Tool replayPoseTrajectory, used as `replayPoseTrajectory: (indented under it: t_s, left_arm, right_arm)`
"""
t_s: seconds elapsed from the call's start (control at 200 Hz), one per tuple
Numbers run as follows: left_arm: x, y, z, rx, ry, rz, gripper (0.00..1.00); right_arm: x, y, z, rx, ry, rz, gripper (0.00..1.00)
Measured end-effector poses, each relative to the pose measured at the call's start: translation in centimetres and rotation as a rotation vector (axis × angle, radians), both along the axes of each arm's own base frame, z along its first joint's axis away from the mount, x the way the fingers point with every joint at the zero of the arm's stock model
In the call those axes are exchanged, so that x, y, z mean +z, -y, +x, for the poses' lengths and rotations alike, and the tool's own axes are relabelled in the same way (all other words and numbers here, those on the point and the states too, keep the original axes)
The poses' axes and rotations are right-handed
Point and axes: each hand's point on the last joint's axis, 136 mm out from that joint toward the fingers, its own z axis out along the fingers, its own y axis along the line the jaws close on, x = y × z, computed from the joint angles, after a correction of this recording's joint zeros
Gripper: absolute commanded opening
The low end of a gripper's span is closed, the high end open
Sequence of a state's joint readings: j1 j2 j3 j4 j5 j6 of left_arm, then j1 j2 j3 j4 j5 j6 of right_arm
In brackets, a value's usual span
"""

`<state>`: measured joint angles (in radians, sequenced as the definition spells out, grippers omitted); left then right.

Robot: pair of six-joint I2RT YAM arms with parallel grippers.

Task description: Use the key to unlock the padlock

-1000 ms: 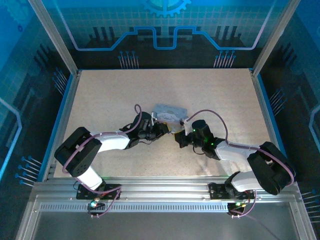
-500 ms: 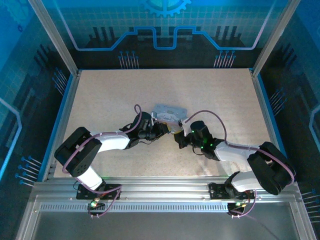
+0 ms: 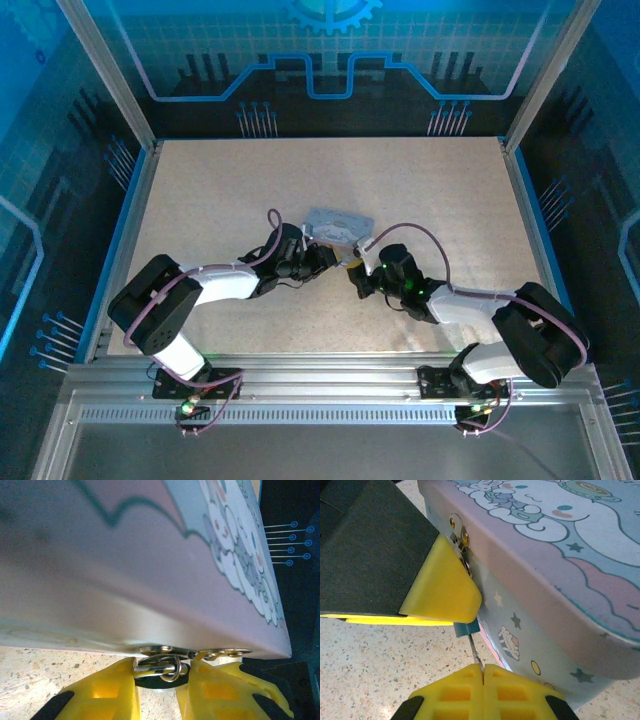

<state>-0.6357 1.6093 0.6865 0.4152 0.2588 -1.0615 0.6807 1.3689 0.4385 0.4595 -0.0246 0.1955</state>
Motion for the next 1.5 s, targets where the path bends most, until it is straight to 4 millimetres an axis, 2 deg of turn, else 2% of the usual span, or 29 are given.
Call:
replayPoseTrajectory:
  t_s: [0.29,0.5,0.755,1.501]
  left_arm:
    - [0.0,0.2,-0.2,-0.002,-0.010,-0.007,0.17]
    - [0.0,0.2,-0.2,-0.002,-0.012,-0.008,0.17]
    - [0.0,0.2,-0.3,-0.002,-0.012,-0.007,0.17]
    - [-0.1,0.2,-0.3,-0.002,-0.013,-0.007,0.17]
  right_arm:
    - [-0.2,0.5,-0.4,-0.005,0.024,0.011,0.02]
    - [-1.1,1.1,-1.0,-0.022,0.001,0.008,0.02]
    - [-0.3,1.1,-1.0,-0.033,0.014,0.043,0.02]
    - [-0.1,0.3,-0.8,-0.013,0.004,0.064,0.02]
